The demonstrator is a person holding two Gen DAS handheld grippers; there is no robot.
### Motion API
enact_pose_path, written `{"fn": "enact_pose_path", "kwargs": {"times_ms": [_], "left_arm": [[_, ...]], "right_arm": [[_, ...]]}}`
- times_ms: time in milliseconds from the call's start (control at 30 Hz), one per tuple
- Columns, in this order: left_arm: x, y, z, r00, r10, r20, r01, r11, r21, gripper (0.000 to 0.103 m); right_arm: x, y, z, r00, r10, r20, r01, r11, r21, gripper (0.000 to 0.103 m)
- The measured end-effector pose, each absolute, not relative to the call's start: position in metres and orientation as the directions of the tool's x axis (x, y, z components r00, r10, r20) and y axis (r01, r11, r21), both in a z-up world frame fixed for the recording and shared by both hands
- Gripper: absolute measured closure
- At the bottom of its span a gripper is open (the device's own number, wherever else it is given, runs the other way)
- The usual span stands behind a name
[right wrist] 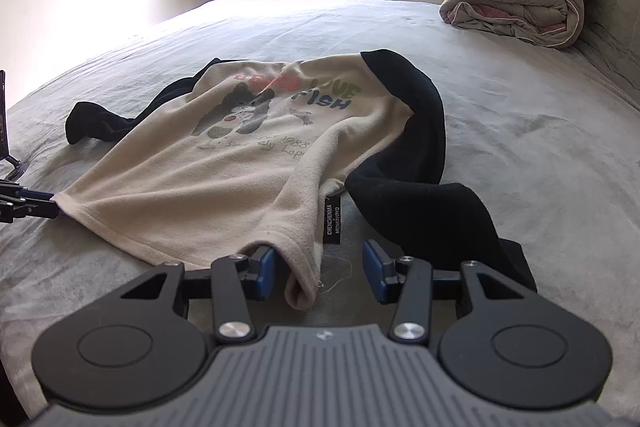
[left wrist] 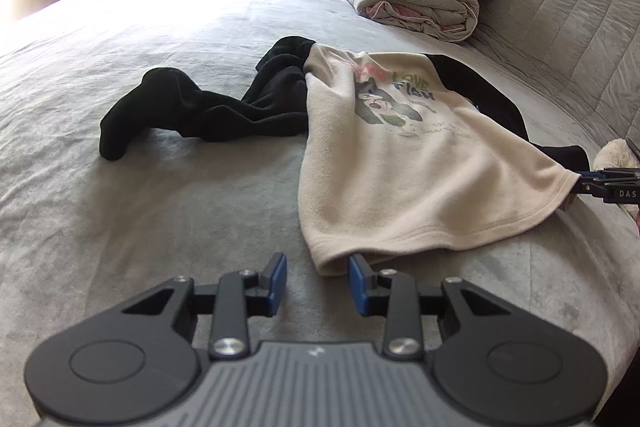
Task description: Fold clothes
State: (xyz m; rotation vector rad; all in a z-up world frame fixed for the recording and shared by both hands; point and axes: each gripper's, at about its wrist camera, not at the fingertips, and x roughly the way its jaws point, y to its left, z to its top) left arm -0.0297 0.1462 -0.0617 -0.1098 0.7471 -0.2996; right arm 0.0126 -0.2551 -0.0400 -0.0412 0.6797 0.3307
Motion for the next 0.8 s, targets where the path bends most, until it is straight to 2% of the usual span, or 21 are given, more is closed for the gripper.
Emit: {"fn": "enact_pose_path", "kwargs": {"times_ms": [367, 467, 533, 600, 633, 800], "left_arm": [[-0.022, 0.124, -0.075, 0.742, -0.184, -0.645, 0.114, 0.982, -0.149, 0.069], [-0.024, 0.109, -0.079, 0.769, -0.119, -0.628, 0.096, 0.993, -0.07, 0.069], [-0.025, 0.099, -0.081, 0.787, -0.076, -0.613, 0.098, 0.995, 0.003, 0.069], [-0.024, 0.089, -0.08, 0.793, -0.032, -0.608, 0.113, 0.989, 0.095, 0.077], [-0.023, 0.084, -0.079, 0.792, -0.01, -0.61, 0.121, 0.983, 0.141, 0.094], [-0.029, 0.069, -0.068, 0.802, 0.08, -0.592, 0.148, 0.934, 0.326, 0.097]], "right_arm": [[0.019, -0.247, -0.053, 0.713, 0.27, -0.647, -0.314, 0.948, 0.05, 0.058], [0.021, -0.243, -0.061, 0.716, 0.248, -0.653, -0.312, 0.95, 0.02, 0.071], [0.023, -0.242, -0.064, 0.725, 0.229, -0.649, -0.304, 0.953, -0.004, 0.088], [0.024, -0.241, -0.062, 0.751, 0.189, -0.633, -0.281, 0.959, -0.047, 0.097], [0.024, -0.242, -0.059, 0.768, 0.153, -0.622, -0.258, 0.962, -0.083, 0.098], [0.018, -0.251, -0.042, 0.835, 0.01, -0.551, -0.2, 0.937, -0.286, 0.099]]}}
